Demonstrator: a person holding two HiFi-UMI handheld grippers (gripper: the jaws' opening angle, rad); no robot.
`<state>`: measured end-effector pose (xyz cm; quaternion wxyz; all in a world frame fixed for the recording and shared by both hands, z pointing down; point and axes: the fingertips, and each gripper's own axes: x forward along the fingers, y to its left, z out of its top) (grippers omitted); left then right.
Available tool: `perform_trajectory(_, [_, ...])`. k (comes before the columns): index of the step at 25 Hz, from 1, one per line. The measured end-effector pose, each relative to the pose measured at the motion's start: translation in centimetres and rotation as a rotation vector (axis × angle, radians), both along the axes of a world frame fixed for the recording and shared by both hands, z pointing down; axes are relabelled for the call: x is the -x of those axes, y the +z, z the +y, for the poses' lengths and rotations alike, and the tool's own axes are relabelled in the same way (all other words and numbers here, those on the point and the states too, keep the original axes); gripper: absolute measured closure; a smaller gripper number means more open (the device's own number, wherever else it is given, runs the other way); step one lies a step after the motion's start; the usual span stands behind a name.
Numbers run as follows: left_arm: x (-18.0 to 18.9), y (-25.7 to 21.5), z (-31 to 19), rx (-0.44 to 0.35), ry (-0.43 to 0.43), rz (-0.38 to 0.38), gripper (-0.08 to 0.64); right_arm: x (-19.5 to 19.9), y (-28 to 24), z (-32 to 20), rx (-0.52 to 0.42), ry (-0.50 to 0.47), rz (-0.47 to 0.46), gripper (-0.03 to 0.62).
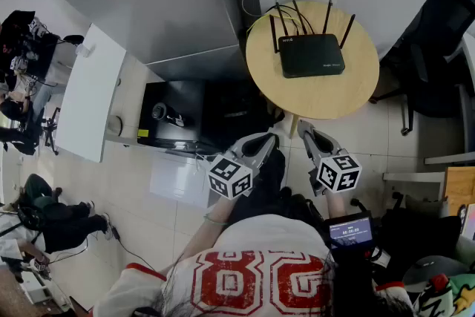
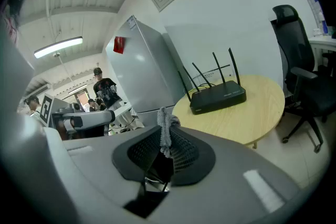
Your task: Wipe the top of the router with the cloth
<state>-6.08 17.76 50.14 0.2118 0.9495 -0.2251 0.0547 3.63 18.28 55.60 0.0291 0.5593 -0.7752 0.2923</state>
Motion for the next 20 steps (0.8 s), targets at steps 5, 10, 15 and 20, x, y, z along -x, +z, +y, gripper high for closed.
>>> perform_trajectory(5, [-1.2, -0.2, -6.6, -0.002, -0.014, 0.017, 0.56, -1.5, -0.2, -5.9, 0.007, 0.002, 0.016, 0.548])
perform_trajectory(10, [-2.0, -1.1, -14.0, -0.019, -0.011, 0.012, 0.56, -2.7, -0.5, -12.9, 0.011, 0.014, 0.022, 0.548])
perform_trajectory(15, [-0.9, -1.3, -20.1, -0.01, -0.047, 0.021, 0.56, -2.4, -1.0, -18.7, 0.017, 0.003, 0.045, 0.548])
perform_trajectory(20, [-1.1, -0.7, -23.8, 0.013, -0.05, 0.028, 0.56, -2.7, -0.1, -21.9, 0.045, -0.027, 0.121, 0.548])
